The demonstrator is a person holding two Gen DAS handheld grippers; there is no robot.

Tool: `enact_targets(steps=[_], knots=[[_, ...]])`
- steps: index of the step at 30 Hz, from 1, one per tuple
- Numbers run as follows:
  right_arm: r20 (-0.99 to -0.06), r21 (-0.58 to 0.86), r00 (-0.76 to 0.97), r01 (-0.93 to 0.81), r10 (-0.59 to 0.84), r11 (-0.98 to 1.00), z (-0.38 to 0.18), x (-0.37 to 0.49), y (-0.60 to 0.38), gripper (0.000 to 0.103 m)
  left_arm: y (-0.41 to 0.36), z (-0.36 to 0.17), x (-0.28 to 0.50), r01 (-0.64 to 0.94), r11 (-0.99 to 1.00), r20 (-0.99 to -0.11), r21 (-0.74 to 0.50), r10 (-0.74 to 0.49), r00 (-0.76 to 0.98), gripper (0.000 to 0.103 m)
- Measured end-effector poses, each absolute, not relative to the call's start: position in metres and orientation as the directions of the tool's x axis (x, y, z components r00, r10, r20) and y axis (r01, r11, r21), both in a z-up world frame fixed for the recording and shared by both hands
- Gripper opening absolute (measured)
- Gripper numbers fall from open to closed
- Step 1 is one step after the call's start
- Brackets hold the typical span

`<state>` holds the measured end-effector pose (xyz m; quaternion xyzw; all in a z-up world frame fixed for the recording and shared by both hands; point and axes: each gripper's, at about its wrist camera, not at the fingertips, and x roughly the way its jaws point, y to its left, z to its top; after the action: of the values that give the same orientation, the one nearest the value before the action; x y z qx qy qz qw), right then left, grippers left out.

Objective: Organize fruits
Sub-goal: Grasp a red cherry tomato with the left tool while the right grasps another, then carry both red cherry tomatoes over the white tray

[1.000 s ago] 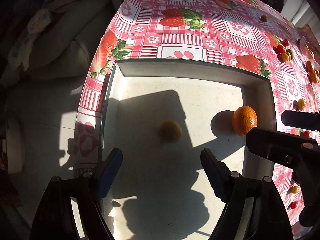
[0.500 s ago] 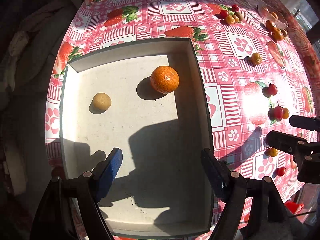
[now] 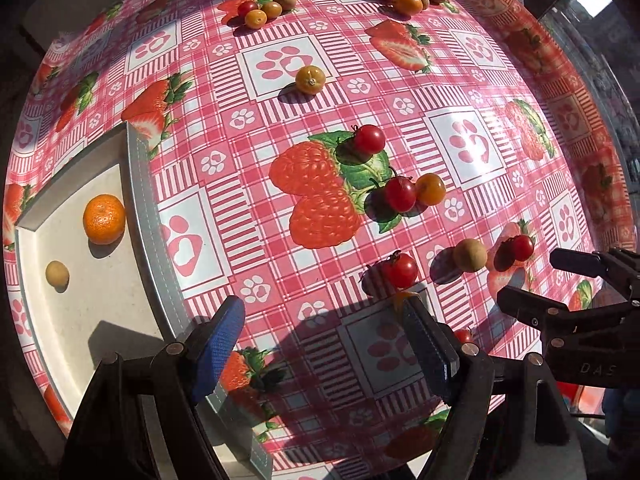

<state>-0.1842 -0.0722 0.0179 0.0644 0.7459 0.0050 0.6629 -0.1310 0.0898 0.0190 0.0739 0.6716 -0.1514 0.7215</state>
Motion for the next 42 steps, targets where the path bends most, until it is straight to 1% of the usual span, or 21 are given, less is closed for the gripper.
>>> enact_targets(steps=[6, 12, 15, 16, 18, 19, 21, 22, 23, 24, 25, 26, 27, 28, 30, 32, 36, 42], knots=[[-0.986, 0.097, -0.123, 0.099, 0.109, 0.99, 0.008, -0.186, -0.09, 0.088, 0.068, 0.008, -0.124, 0.314, 0.94, -0.989, -0.133, -0.148, 0.023, 0.081], [-0.987, 0.094, -0.125, 0.071, 0.102, 0.993, -0.004, -0.18, -0.097, 0.088, 0.056, -0.01, -0.117, 0.32, 0.941, -0.993, -0.114, -0.117, -0.007, 0.081], [-0.987, 0.091, -0.125, 0.058, 0.098, 0.994, -0.01, -0.18, -0.098, 0.084, 0.056, -0.014, -0.115, 0.322, 0.941, -0.995, -0.101, -0.103, -0.01, 0.081], [-0.989, 0.084, -0.121, 0.049, 0.089, 0.995, -0.011, -0.18, -0.098, 0.082, 0.055, -0.015, -0.114, 0.324, 0.942, -0.995, -0.092, -0.095, -0.008, 0.078], [-0.991, 0.07, -0.11, 0.018, 0.071, 0.997, -0.011, -0.177, -0.093, 0.075, 0.055, -0.016, -0.113, 0.328, 0.942, -0.997, -0.071, -0.075, -0.002, 0.075], [-0.993, 0.059, -0.106, 0.001, 0.059, 0.998, -0.009, -0.176, -0.086, 0.069, 0.053, -0.018, -0.114, 0.328, 0.942, -0.997, -0.066, -0.071, 0.002, 0.075], [-0.994, 0.035, -0.104, -0.029, 0.031, 0.999, -0.004, -0.172, -0.073, 0.062, 0.053, -0.017, -0.115, 0.333, 0.942, -0.999, -0.047, -0.053, 0.008, 0.069], [-0.994, 0.025, -0.103, -0.037, 0.021, 0.999, -0.004, -0.172, -0.072, 0.057, 0.054, -0.016, -0.115, 0.337, 0.941, -0.999, -0.035, -0.04, 0.011, 0.065], [-0.995, 0.018, -0.1, -0.041, 0.014, 0.999, -0.003, -0.172, -0.072, 0.048, 0.052, -0.016, -0.117, 0.339, 0.94, -0.999, -0.025, -0.033, 0.018, 0.062], [-0.995, 0.012, -0.096, -0.043, 0.008, 0.999, -0.001, -0.173, -0.072, 0.044, 0.048, -0.017, -0.116, 0.339, 0.94, -0.999, -0.023, -0.034, 0.026, 0.054], [-0.996, 0.015, -0.092, -0.039, 0.012, 0.999, -0.001, -0.173, -0.073, 0.034, 0.048, -0.016, -0.116, 0.338, 0.941, -0.999, -0.023, -0.035, 0.029, 0.046], [-0.996, 0.028, -0.091, -0.026, 0.025, 0.999, 0.001, -0.172, -0.076, 0.026, 0.049, -0.014, -0.116, 0.336, 0.942, -0.999, -0.027, -0.039, 0.03, 0.041], [-0.995, 0.042, -0.091, -0.009, 0.041, 0.999, 0.003, -0.17, -0.081, 0.025, 0.049, -0.013, -0.116, 0.334, 0.942, -0.998, -0.034, -0.047, 0.03, 0.03], [-0.993, 0.068, -0.091, 0.015, 0.069, 0.998, 0.004, -0.17, -0.085, 0.025, 0.05, -0.013, -0.116, 0.33, 0.943, -0.998, -0.046, -0.058, 0.024, 0.023], [-0.987, 0.129, -0.088, 0.075, 0.135, 0.989, 0.005, -0.167, -0.095, 0.025, 0.057, -0.011, -0.113, 0.302, 0.947, -0.994, -0.107, -0.112, -0.001, 0.023], [-0.983, 0.15, -0.085, 0.111, 0.16, 0.982, 0.007, -0.167, -0.104, 0.025, 0.064, -0.011, -0.112, 0.278, 0.95, -0.989, -0.142, -0.144, -0.013, 0.023], [-0.978, 0.178, -0.084, 0.145, 0.192, 0.973, 0.008, -0.17, -0.118, 0.025, 0.074, -0.005, -0.112, 0.254, 0.951, -0.984, -0.174, -0.178, -0.009, 0.023], [-0.975, 0.195, -0.081, 0.136, 0.207, 0.971, 0.015, -0.169, -0.115, 0.025, 0.088, 0.013, -0.111, 0.232, 0.954, -0.979, -0.191, -0.202, 0.025, 0.023]])
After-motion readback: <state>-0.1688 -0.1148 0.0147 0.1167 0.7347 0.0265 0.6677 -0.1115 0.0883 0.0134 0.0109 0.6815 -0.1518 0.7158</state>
